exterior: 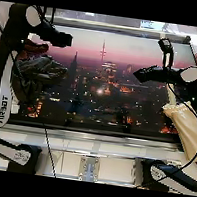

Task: Fold the shirts.

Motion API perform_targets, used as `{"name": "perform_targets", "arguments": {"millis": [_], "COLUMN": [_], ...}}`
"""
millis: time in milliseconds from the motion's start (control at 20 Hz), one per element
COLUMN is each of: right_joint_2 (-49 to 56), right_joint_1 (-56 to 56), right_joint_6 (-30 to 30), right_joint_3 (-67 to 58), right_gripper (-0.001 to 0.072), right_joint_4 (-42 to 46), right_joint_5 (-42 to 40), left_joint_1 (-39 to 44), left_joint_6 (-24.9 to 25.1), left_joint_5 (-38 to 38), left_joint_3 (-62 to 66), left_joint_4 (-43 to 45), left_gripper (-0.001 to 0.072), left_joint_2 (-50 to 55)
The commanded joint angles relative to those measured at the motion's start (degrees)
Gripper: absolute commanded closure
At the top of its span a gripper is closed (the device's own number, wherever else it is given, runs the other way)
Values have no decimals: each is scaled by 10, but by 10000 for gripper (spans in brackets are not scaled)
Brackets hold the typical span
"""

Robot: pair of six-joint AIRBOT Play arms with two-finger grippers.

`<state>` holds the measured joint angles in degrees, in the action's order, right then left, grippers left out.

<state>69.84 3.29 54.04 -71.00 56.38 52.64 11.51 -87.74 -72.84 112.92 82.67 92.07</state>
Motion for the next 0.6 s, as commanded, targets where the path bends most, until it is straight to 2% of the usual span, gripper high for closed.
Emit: {"name": "perform_targets", "arguments": {"millis": [0, 50, 150, 200, 300, 450, 550], "right_joint_2": [0, 0, 0, 0, 0, 0, 0], "right_joint_1": [0, 0, 0, 0, 0, 0, 0], "right_joint_6": [-13, -14, -14, -14, -13, -13, -13], "right_joint_3": [0, 0, 0, 0, 0, 0, 0], "right_gripper": [225, 225, 226, 226, 226, 226, 226], "right_joint_4": [15, 15, 10, 9, 7, 4, 4], "right_joint_5": [-57, -57, -59, -62, -73, -73, -64], "left_joint_1": [0, -1, -11, -23, -58, -113, -142], "left_joint_6": [42, 41, 21, 2, -20, -43, -56], "left_joint_5": [62, 71, 70, 61, 35, -16, -24], "left_joint_3": [0, 0, 0, 0, 0, 0, 0], "left_joint_4": [63, 118, 238, 270, 271, 266, 248], "left_gripper": [684, 673, 327, 252, 225, 225, 225], "left_joint_2": [2, 4, 14, 19, 31, 61, 78]}}
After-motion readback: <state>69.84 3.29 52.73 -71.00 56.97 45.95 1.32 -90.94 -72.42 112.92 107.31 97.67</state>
